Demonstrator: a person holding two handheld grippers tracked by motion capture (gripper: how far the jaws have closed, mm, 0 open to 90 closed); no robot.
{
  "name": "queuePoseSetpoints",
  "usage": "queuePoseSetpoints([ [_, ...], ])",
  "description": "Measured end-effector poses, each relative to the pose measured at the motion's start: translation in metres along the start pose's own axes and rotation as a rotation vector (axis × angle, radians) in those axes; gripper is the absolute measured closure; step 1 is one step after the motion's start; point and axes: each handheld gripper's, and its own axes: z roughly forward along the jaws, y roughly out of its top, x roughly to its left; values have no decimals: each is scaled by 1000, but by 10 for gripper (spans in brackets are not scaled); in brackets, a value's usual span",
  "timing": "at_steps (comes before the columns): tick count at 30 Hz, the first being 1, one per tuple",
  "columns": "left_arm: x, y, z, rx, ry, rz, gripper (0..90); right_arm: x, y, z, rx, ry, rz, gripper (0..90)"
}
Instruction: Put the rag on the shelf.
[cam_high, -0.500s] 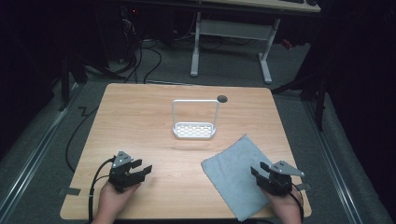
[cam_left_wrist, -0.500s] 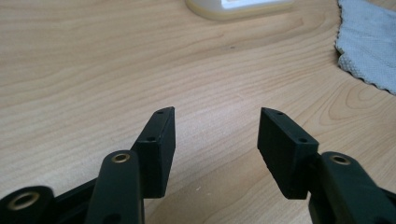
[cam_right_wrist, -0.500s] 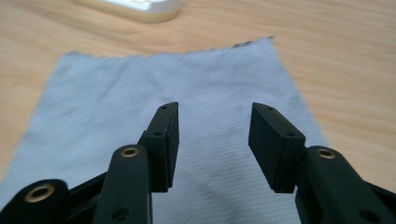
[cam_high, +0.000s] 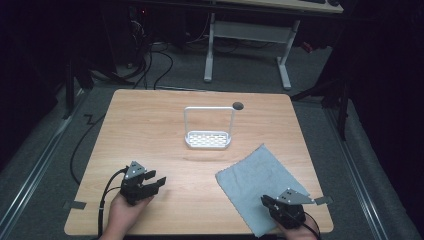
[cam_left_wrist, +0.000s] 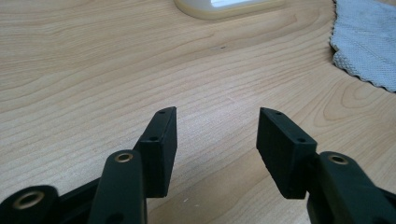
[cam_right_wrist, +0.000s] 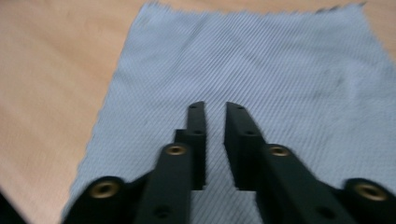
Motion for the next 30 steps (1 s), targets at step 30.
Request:
queuePoseSetpoints([
  [30, -128, 17, 83, 145, -220, 249, 672, -33, 17, 33, -21, -60, 109, 900],
])
